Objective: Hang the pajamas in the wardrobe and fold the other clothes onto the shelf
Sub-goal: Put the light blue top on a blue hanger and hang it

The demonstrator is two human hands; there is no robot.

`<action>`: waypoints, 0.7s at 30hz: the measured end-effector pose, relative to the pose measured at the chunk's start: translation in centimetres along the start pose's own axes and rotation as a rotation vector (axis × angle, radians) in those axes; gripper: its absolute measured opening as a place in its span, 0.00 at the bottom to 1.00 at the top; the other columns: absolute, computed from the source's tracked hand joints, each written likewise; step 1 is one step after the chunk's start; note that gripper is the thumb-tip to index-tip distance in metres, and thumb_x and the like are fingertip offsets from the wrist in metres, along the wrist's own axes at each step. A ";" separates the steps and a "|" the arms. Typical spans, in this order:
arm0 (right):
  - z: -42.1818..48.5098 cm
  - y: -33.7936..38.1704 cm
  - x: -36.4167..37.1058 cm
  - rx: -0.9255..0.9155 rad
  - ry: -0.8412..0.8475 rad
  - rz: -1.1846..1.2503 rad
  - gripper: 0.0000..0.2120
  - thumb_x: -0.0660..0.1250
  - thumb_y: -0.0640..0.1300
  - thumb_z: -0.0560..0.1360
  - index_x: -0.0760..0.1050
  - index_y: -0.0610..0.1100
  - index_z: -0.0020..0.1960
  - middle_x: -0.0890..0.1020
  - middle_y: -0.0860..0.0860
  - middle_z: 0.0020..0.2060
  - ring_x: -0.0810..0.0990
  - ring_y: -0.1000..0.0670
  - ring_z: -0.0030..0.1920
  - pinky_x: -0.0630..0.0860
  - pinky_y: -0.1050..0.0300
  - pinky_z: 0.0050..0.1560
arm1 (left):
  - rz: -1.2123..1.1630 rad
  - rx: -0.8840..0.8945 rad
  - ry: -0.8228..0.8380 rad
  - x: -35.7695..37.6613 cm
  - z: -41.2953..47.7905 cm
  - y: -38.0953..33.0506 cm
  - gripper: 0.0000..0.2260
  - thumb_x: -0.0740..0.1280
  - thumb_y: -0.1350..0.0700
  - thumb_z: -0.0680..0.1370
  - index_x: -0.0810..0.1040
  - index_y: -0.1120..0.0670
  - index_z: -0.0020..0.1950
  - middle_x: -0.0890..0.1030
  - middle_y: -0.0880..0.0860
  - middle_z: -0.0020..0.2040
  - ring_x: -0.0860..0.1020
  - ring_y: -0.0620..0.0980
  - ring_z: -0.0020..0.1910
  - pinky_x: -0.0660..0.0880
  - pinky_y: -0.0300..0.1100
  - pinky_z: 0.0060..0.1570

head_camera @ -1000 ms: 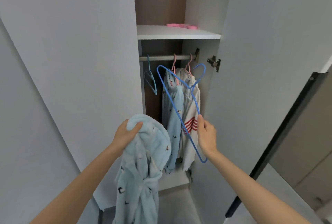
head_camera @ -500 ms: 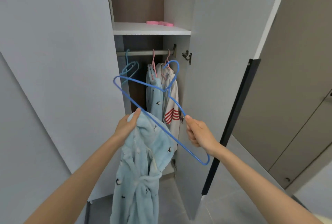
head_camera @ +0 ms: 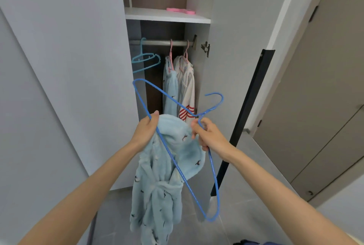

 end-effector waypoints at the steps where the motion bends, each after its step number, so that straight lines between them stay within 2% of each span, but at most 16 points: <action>1: 0.4 0.2 -0.3 0.017 -0.037 0.114 0.09 0.61 0.50 0.80 0.71 0.46 0.55 0.79 0.52 0.34 0.64 0.57 0.22 0.63 0.65 0.22 | 0.015 0.010 0.023 0.5 -0.1 -0.2 0.24 0.53 0.43 0.81 0.78 0.60 0.52 0.83 0.54 0.50 0.79 0.50 0.52 0.72 0.46 0.57; 4: 1.1 0.1 -1.2 0.130 -0.101 0.403 0.11 0.61 0.49 0.80 0.75 0.44 0.57 0.82 0.52 0.35 0.63 0.56 0.22 0.60 0.66 0.20 | 0.049 0.024 0.096 1.9 -0.3 -0.5 0.25 0.54 0.40 0.80 0.77 0.60 0.48 0.82 0.53 0.49 0.79 0.49 0.51 0.72 0.47 0.58; 7: 1.3 0.2 -1.7 0.147 -0.075 0.361 0.11 0.60 0.47 0.81 0.78 0.44 0.56 0.81 0.53 0.33 0.59 0.58 0.21 0.56 0.67 0.19 | 0.153 0.001 0.175 2.7 -0.2 -0.2 0.16 0.58 0.41 0.79 0.77 0.51 0.47 0.80 0.48 0.44 0.77 0.46 0.46 0.72 0.35 0.44; 9: 1.3 0.1 -2.2 0.125 -0.081 0.265 0.13 0.59 0.46 0.81 0.78 0.42 0.57 0.78 0.51 0.33 0.58 0.57 0.22 0.55 0.66 0.20 | 0.214 -0.040 0.193 2.5 0.0 0.4 0.09 0.64 0.44 0.77 0.75 0.49 0.49 0.78 0.44 0.43 0.76 0.42 0.43 0.70 0.32 0.39; 13: 1.1 0.1 -3.1 0.064 -0.088 0.088 0.12 0.60 0.44 0.81 0.80 0.42 0.56 0.76 0.52 0.31 0.59 0.57 0.23 0.56 0.65 0.22 | 0.245 -0.111 0.205 0.8 0.2 2.0 0.15 0.74 0.51 0.72 0.76 0.52 0.56 0.78 0.47 0.49 0.77 0.47 0.48 0.73 0.39 0.48; 16: 0.8 0.1 -3.4 0.054 -0.071 -0.029 0.11 0.61 0.45 0.80 0.82 0.45 0.52 0.73 0.53 0.27 0.60 0.57 0.22 0.56 0.65 0.22 | 0.239 -0.146 0.217 -0.8 0.3 3.2 0.22 0.76 0.64 0.68 0.74 0.58 0.59 0.78 0.53 0.52 0.77 0.52 0.52 0.74 0.42 0.49; 17: 0.8 0.0 -3.5 0.065 -0.072 -0.058 0.10 0.61 0.45 0.80 0.82 0.46 0.52 0.71 0.52 0.26 0.60 0.58 0.22 0.57 0.66 0.22 | 0.273 -0.131 0.196 -1.4 0.5 3.3 0.21 0.75 0.66 0.68 0.74 0.59 0.59 0.78 0.53 0.52 0.77 0.53 0.52 0.72 0.41 0.49; 21: 1.0 -0.1 -3.4 0.120 -0.088 -0.050 0.09 0.65 0.44 0.78 0.83 0.43 0.51 0.65 0.53 0.23 0.59 0.57 0.20 0.57 0.66 0.21 | 0.405 -0.092 0.019 -4.0 1.3 3.4 0.09 0.67 0.59 0.75 0.73 0.57 0.54 0.75 0.51 0.51 0.73 0.50 0.48 0.67 0.41 0.46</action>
Point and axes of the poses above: each hand's wrist, its own z-axis towards the middle knuckle, its own x-axis out of the palm, y = z × x, the point moved 10 cm from there along z, towards the middle knuckle
